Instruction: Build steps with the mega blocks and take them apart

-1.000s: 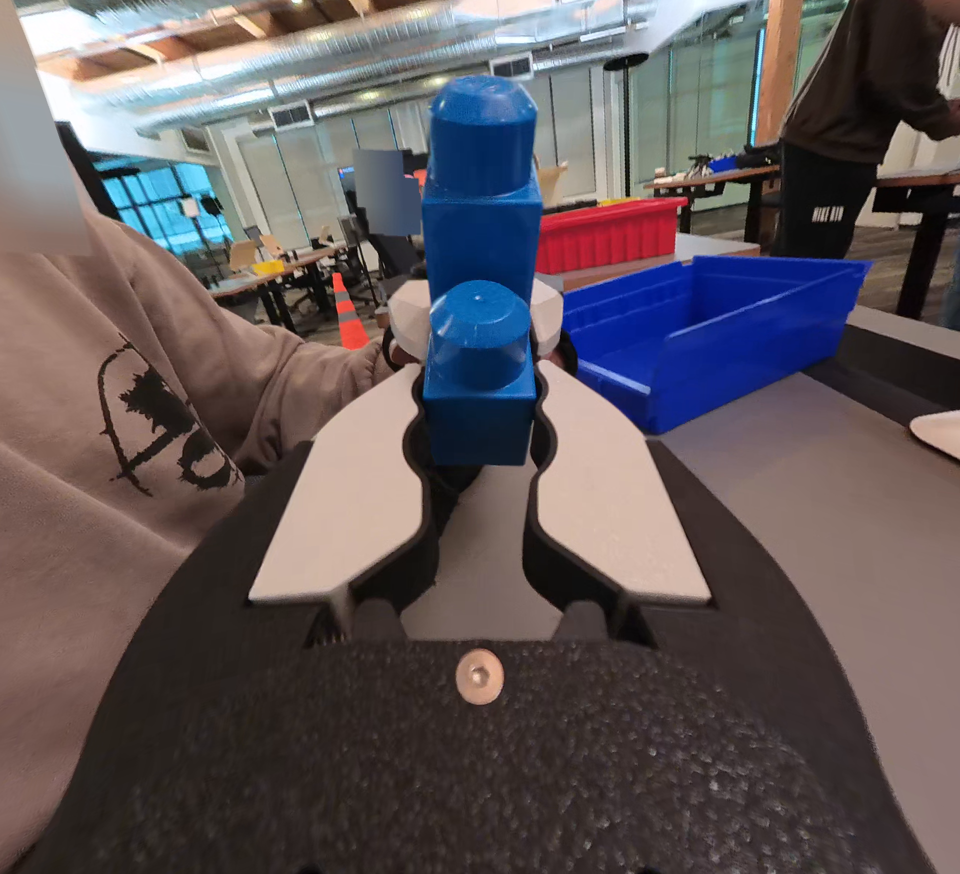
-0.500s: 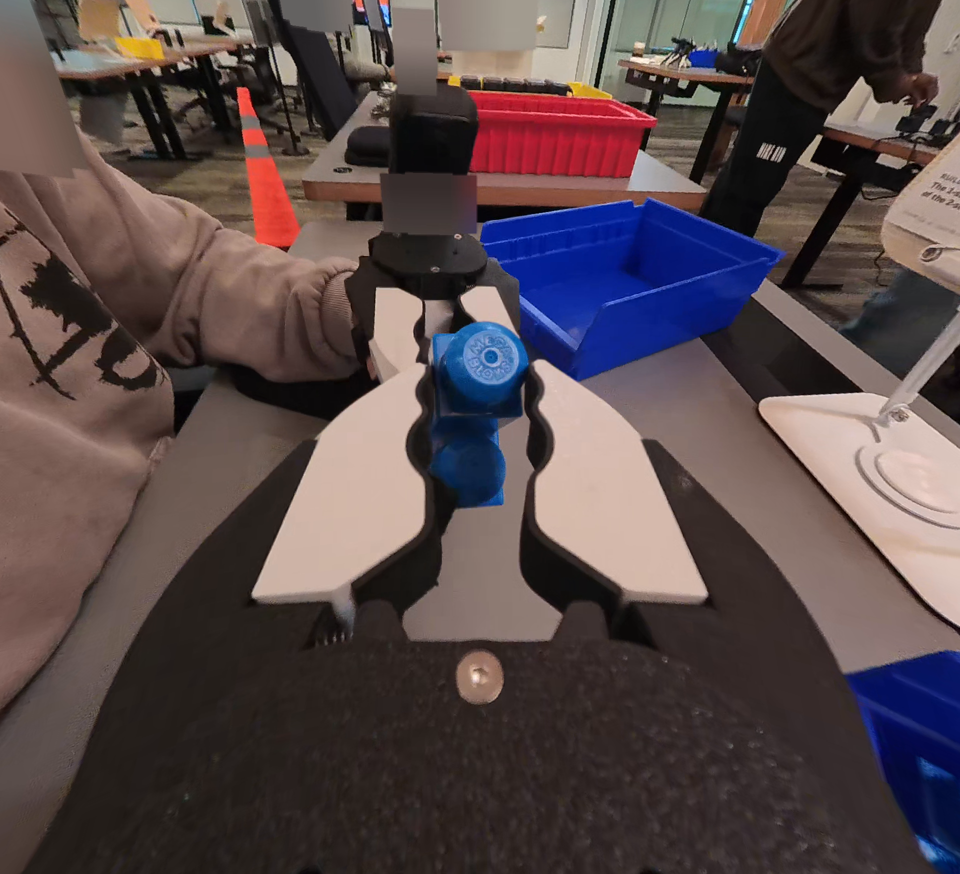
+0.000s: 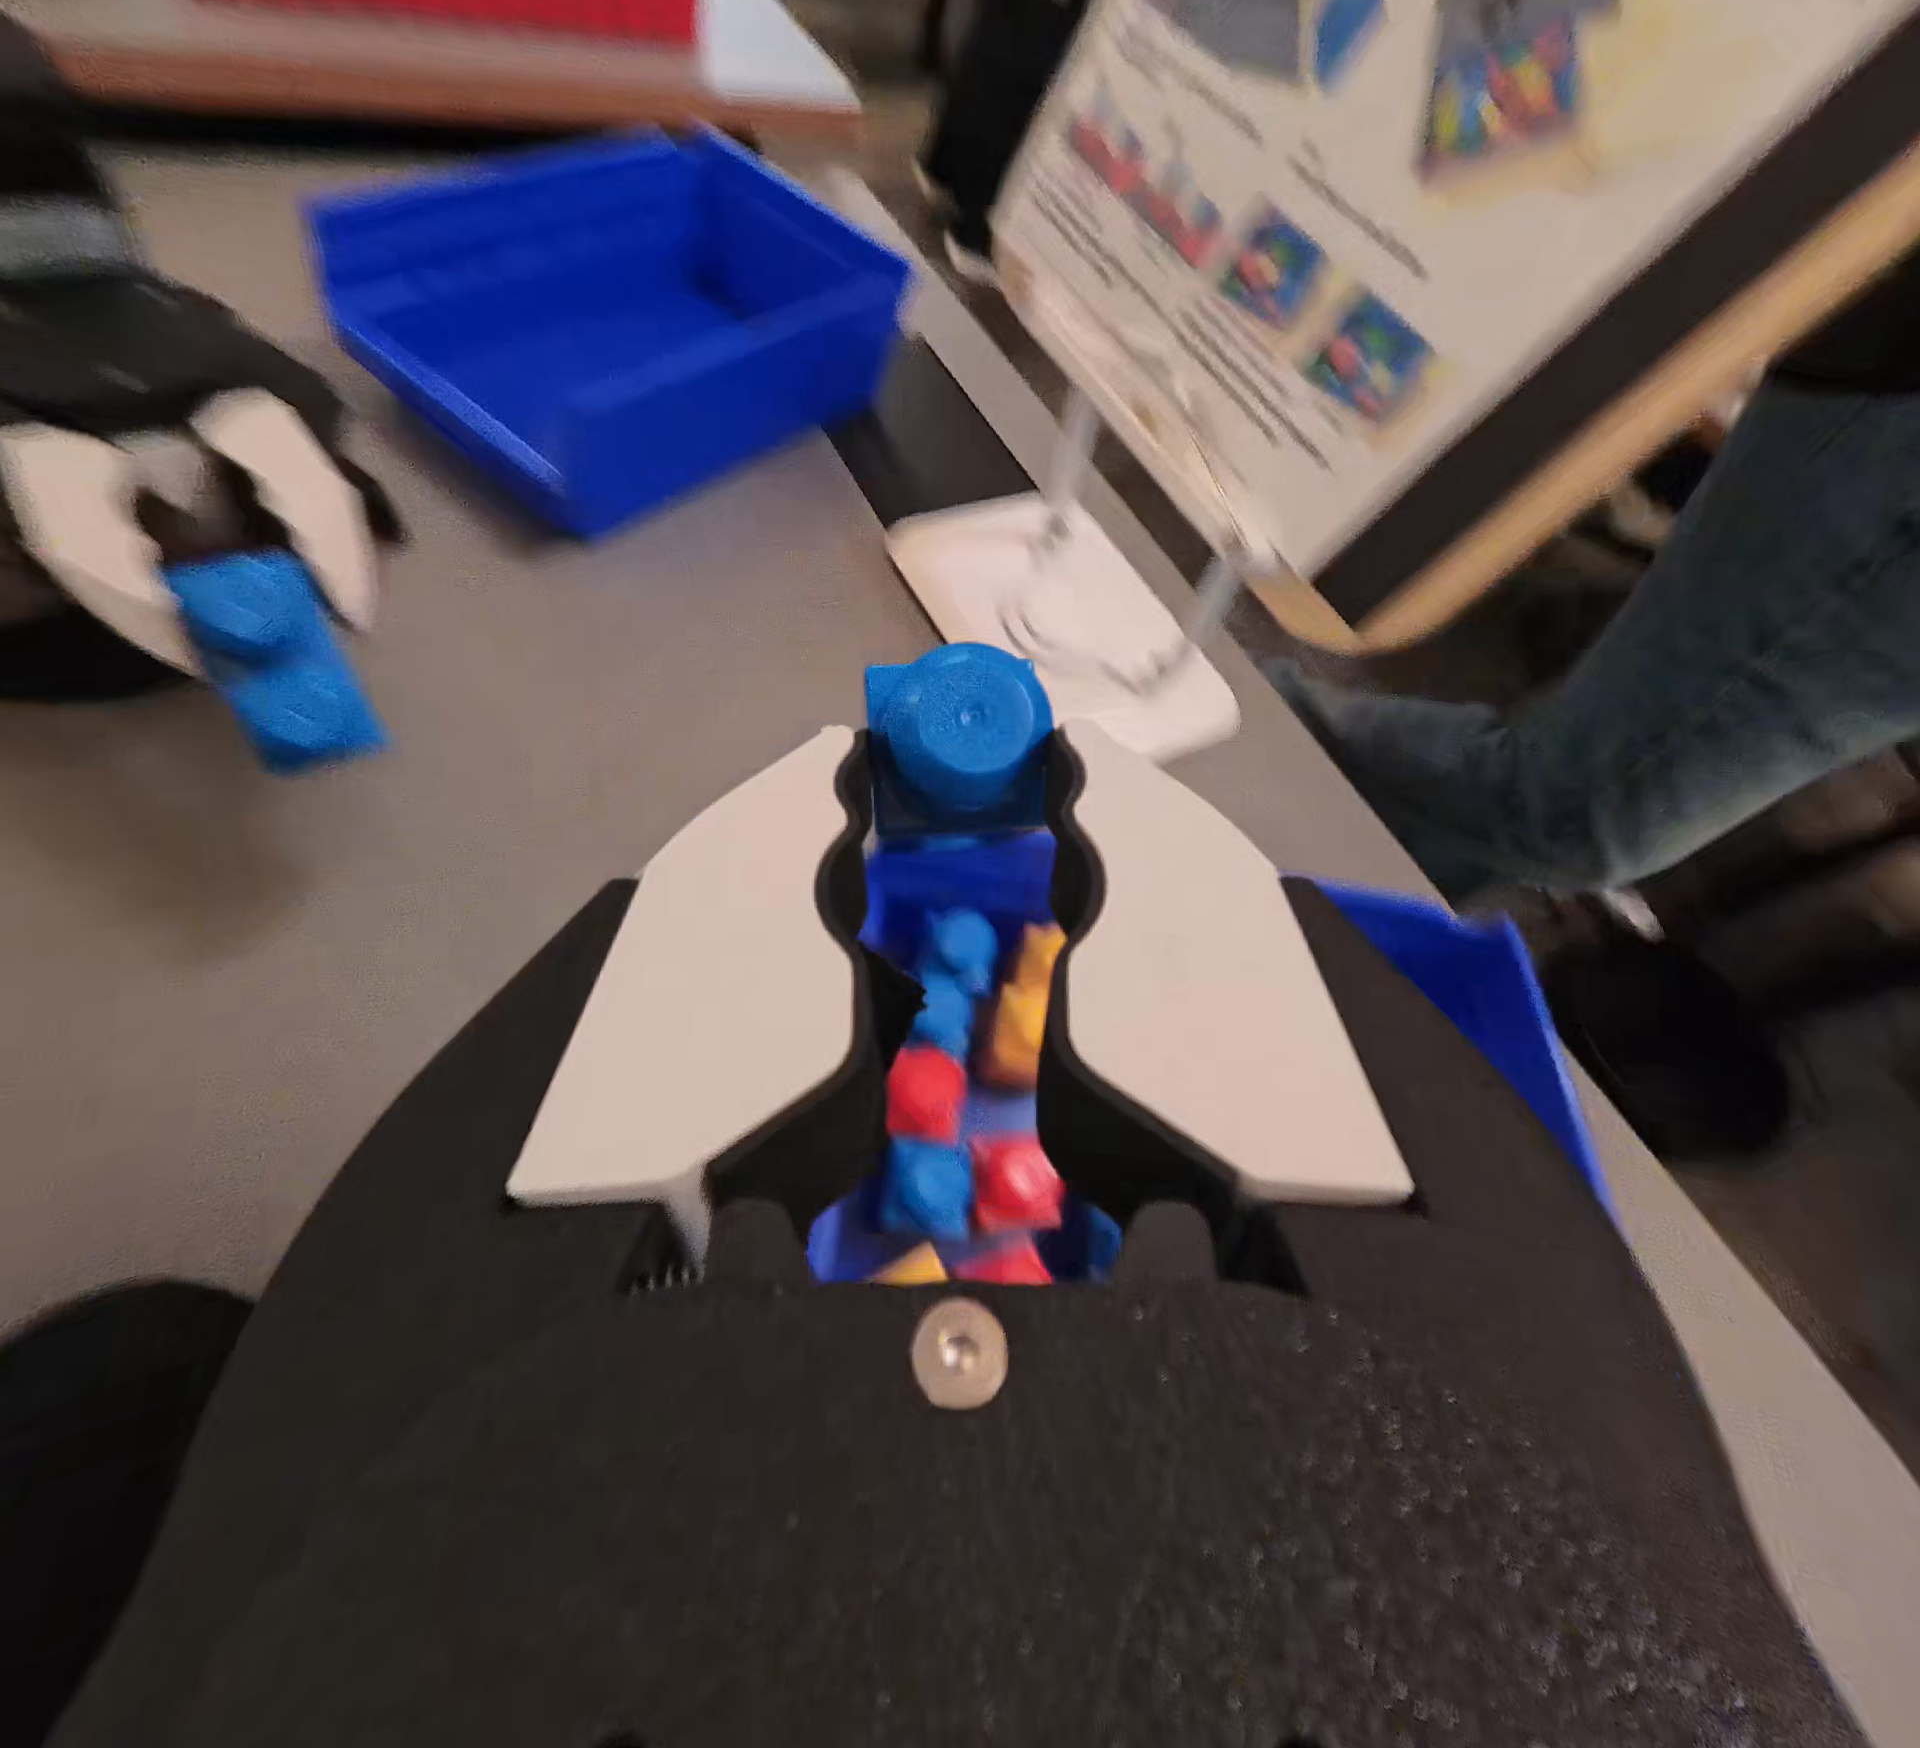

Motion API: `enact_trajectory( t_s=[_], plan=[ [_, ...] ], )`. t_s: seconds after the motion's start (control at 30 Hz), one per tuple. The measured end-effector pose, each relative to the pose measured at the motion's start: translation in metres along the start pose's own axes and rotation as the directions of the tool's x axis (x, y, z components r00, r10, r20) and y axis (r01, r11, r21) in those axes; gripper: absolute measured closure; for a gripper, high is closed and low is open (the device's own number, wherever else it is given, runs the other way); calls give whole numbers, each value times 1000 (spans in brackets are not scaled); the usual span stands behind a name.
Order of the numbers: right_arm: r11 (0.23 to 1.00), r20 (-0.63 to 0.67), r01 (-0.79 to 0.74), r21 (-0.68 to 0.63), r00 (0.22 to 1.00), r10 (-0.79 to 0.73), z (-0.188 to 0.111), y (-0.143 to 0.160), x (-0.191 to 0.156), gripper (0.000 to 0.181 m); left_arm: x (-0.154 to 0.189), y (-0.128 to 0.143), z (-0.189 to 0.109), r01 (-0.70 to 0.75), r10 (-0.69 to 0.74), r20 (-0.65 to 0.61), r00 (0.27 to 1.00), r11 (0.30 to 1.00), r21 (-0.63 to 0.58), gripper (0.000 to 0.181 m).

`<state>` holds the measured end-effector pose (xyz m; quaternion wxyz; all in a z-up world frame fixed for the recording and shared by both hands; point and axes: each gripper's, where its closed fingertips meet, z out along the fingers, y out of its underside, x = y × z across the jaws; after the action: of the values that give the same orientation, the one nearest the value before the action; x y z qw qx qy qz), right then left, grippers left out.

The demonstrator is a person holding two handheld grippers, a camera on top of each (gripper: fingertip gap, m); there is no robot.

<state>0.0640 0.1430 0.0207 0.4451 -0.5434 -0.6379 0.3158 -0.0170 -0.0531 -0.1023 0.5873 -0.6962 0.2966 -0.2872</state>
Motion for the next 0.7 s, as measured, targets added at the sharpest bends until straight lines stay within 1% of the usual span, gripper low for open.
enact_trajectory(
  t_s=[0.07, 0.13, 0.2, 0.27, 0.4, 0.47, 0.57, 0.7],
  plan=[
    [988, -52, -38, -147, 998, 30, 0, 34, 28, 150, 0, 1, 0, 1, -1, 1, 1000, 1000, -1, 144],
    [960, -97, -83, -268, 994, 58, 3, 73, 45, 150, -1, 1, 0, -2, 2, 3, 1000, 1000, -2, 144],
    [930, -110, -126, -344, 990, 93, 10, 106, 51, 150, -1, 2, 1, -2, 2, 3, 1000, 1000, -5, 144],
    [906, -110, -156, -392, 986, 122, 23, 129, 51, 149, -1, 4, 2, -1, 1, 3, 1000, 1000, -12, 144],
    [868, -85, -163, -470, 987, 139, 54, 154, 42, 150, 0, 6, 3, -4, 4, 3, 1000, 1000, -21, 144],
    [828, -88, -150, -540, 989, 122, 64, 168, 42, 150, 0, 6, 3, -5, 5, 3, 1000, 1000, -22, 144],
    [762, -77, -150, -630, 988, 132, 68, 186, 41, 149, 0, 7, 2, -2, 2, 2, 1000, 1000, -22, 144],
    [740, -68, -157, -654, 986, 149, 70, 195, 39, 150, 0, 8, 1, 2, -3, -6, 1000, 1000, -23, 144]
  ],
)
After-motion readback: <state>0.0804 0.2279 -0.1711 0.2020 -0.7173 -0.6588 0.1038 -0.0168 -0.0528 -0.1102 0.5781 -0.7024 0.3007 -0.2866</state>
